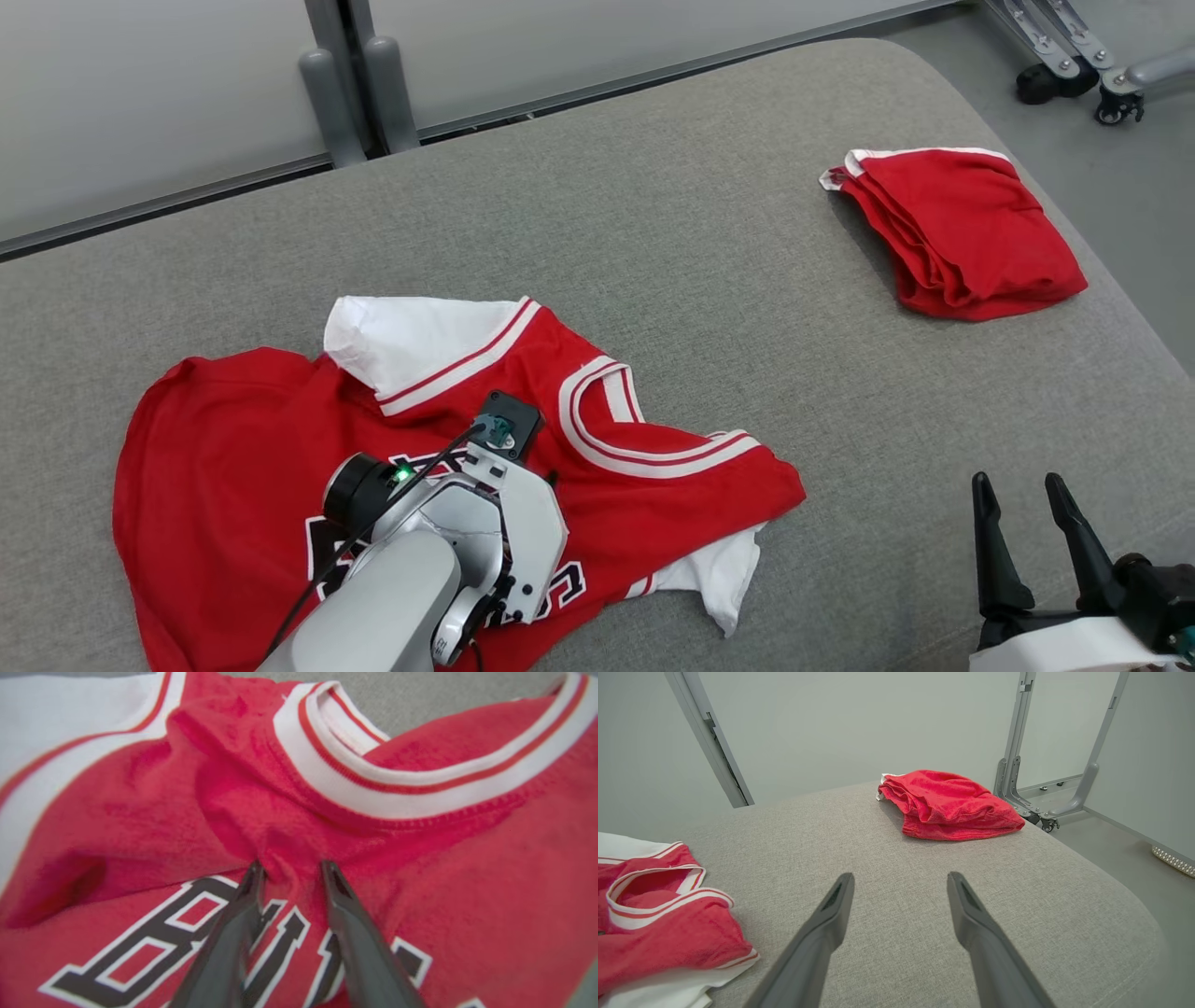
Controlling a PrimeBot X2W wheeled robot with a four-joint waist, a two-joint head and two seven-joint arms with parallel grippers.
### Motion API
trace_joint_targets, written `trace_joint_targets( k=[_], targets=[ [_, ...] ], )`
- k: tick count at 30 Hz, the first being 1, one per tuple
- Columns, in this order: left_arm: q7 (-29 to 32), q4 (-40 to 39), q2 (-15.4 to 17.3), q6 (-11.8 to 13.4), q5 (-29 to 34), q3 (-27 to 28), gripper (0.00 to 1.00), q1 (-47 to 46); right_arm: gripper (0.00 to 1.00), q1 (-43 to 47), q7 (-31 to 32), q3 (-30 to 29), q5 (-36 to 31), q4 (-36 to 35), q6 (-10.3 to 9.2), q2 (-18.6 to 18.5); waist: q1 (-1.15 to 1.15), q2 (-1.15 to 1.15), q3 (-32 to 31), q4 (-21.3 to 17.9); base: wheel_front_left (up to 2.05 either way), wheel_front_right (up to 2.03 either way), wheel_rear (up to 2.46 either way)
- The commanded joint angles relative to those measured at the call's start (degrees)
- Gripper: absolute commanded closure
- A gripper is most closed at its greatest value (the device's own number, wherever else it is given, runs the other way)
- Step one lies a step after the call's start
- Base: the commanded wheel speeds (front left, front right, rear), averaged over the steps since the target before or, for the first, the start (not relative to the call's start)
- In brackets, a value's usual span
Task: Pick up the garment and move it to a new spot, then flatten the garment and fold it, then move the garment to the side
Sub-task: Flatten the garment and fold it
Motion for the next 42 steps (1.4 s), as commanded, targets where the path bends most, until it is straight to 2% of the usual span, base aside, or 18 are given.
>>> trace_joint_targets(
  k=[1, 4, 13, 15, 19, 20, 21, 22, 23, 27, 30, 38, 42],
  targets=[
    [-0.44, 0.34, -0.01, -0.35, -0.23, 0.02, 1.00, -0.77, 0.00, -0.57, 0.00, -0.20, 0.37, -0.07, -0.01, -0.28, 0.00, 0.00, 0.29, -0.46, 0.00, 0.00, 0.00],
    [-4.68, 1.42, -0.50, 0.53, 0.13, 1.26, 1.00, -1.77, 0.00, -0.39, 0.00, -0.61, 0.37, -0.16, -0.01, -0.28, 0.00, 0.00, 0.08, -0.33, 0.00, 0.00, 0.00],
    [-21.05, 7.68, -1.80, 6.04, 2.81, 5.41, 1.00, -5.64, 0.00, -1.12, 0.00, 0.08, -0.48, -0.17, -0.01, -0.29, 0.00, 0.00, 0.32, 1.17, 0.00, 0.00, 0.00],
    [-23.75, 10.03, -2.18, 6.39, 3.26, 5.74, 1.00, -6.92, 0.00, -1.21, 0.00, 0.23, -0.79, 0.05, -0.01, -0.29, 0.00, 0.00, 0.42, 1.39, 0.00, 0.00, 0.00],
    [-27.04, 15.23, -3.54, 5.18, 2.79, 5.41, 1.00, -8.11, 0.00, -1.53, 0.00, 0.42, -1.05, 0.59, -0.01, -0.29, 0.00, 0.00, 0.38, 1.47, 0.00, 0.00, 0.00],
    [-27.98, 16.30, -3.87, 5.12, 2.39, 5.53, 0.91, -8.18, 0.00, -1.52, -0.01, 0.44, -1.10, 0.71, -0.01, -0.30, 0.00, 0.00, 0.31, 1.47, 0.00, 0.00, 0.00],
    [-29.23, 17.20, -4.12, 5.34, 2.34, 5.69, 0.69, -8.40, 0.00, -1.40, -0.01, 0.40, -1.17, 0.82, -0.01, -0.29, 0.00, 0.00, 0.20, 1.50, 0.00, 0.00, 0.00],
    [-30.69, 18.00, -4.43, 5.56, 1.91, 6.02, 0.40, -8.45, 0.00, -1.24, 0.00, 0.31, -1.19, 0.92, -0.01, -0.29, 0.00, 0.00, 0.02, 1.58, 0.00, 0.00, 0.00],
    [-32.06, 18.51, -4.76, 5.07, 1.30, 6.34, 0.00, -8.12, 0.00, -0.98, 0.00, 0.21, -1.24, 0.99, -0.01, -0.29, 0.00, 0.00, -0.25, 1.68, 0.00, 0.00, 0.00],
    [-37.51, 17.32, -5.63, 4.74, -0.86, 8.23, 0.00, -5.12, 0.00, 0.33, 0.00, -0.33, -1.76, 0.84, -0.01, -0.30, 0.00, 0.00, -2.02, 2.32, 0.00, 0.00, 0.00],
    [-38.89, 13.24, -5.55, 5.16, -1.39, 9.64, 0.00, -0.83, 0.00, 1.42, 0.00, -1.57, -2.70, 0.04, -0.01, -0.29, 0.00, 0.00, -3.89, 3.57, 0.00, 0.00, 0.00],
    [-39.17, -9.03, -2.33, 7.86, 2.04, 16.67, 0.00, 20.00, 0.00, 4.64, 0.00, -4.75, -6.28, -1.94, -0.01, -0.46, 0.00, 0.00, -9.69, 8.87, 0.00, 0.00, 0.00],
    [-39.17, -15.22, -1.34, 8.84, 3.77, 20.15, 0.00, 28.08, 0.00, 5.55, 0.00, -5.99, -6.88, -2.17, -0.01, -0.68, 0.00, 0.00, -10.97, 11.20, 0.00, 0.00, 0.00]
  ],
)
